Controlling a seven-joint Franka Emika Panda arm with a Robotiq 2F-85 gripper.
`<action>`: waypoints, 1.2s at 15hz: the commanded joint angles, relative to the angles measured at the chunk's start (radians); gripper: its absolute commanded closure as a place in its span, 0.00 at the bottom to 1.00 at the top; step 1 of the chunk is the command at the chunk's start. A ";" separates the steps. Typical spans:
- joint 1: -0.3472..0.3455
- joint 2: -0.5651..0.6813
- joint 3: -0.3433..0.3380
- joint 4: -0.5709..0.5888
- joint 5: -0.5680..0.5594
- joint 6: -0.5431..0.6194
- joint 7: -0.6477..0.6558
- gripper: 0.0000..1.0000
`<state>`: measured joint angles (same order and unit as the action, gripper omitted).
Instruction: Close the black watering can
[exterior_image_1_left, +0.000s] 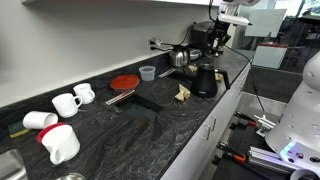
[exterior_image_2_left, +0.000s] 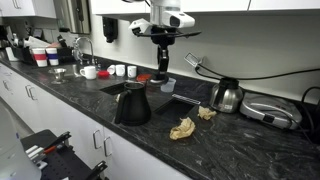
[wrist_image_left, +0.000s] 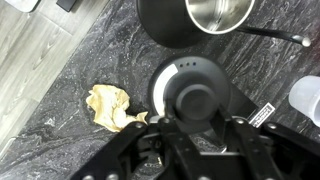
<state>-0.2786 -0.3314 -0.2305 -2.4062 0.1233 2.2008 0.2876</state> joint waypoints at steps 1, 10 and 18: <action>-0.002 -0.013 0.012 -0.005 -0.006 0.000 -0.005 0.85; 0.032 -0.114 0.085 -0.018 -0.078 -0.123 -0.029 0.85; 0.095 -0.134 0.093 -0.073 -0.031 -0.112 -0.093 0.85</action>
<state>-0.1958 -0.4526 -0.1376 -2.4602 0.0671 2.0556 0.2364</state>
